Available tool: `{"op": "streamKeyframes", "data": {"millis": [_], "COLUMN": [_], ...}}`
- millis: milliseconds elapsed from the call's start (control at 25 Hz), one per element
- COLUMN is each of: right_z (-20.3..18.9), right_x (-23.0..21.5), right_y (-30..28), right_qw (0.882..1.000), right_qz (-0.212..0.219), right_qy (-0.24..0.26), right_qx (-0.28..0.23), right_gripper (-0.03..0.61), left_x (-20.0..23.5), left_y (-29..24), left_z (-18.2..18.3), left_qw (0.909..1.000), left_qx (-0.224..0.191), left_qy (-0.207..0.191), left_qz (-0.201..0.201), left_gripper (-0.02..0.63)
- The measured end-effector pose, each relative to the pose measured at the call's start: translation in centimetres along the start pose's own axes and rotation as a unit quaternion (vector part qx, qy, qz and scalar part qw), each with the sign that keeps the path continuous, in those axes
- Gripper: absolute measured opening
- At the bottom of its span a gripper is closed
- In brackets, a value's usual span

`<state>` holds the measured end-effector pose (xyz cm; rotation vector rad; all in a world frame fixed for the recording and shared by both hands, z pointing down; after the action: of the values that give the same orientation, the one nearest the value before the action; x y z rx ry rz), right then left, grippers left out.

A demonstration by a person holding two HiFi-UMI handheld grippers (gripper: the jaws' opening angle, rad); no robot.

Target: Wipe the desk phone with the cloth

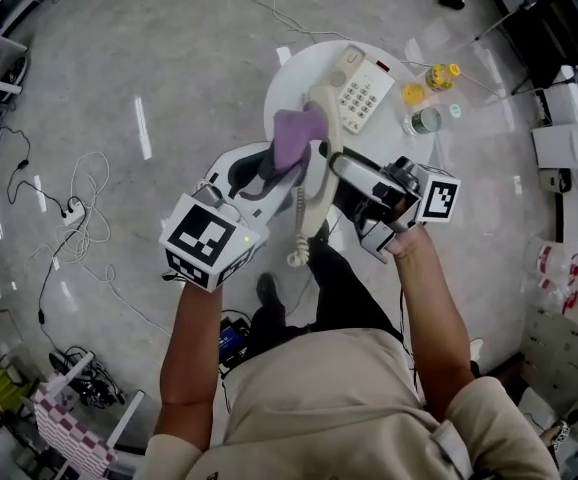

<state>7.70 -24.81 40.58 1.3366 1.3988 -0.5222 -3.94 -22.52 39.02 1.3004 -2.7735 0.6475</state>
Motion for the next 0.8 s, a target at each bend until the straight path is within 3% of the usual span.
{"op": "streamKeyframes", "data": {"millis": [160,360,600,800], "right_z": [0.5,0.8,0.5,0.4], "right_x": [0.4,1.5,1.6,1.1], "right_y": [0.6,1.0,0.7,0.9], "right_qw": [1.000,1.000,0.999,0.999], "right_qz": [0.009,0.030,0.043,0.039], "right_qy": [0.003,0.000,-0.006,-0.020], "right_qx": [-0.014,-0.003,0.008,0.014], "right_gripper": [0.193,0.192,0.190,0.189], "left_x": [-2.8,-4.7,-4.6,-2.6], "left_y": [0.0,1.0,0.9,0.4], "left_z": [-0.6,-0.9,-0.4,2.4], "left_qw": [0.9972,0.9927,0.9934,0.9959], "left_qx": [0.005,-0.009,-0.019,-0.067], "left_qy": [-0.039,-0.031,-0.019,0.027], "left_qz": [-0.064,-0.116,-0.111,-0.055], "left_gripper": [0.096,0.097,0.097,0.095]}}
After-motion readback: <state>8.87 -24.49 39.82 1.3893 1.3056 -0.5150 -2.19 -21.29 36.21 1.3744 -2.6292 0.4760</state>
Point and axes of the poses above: the fingertips, and each gripper's own axes: y backward along the fingers, x to its left, z out of its top, the point moved 5 cm from there along y, backward along the fingers, and after that the axes turned 2 degrees about x, right-handed, at the moved point
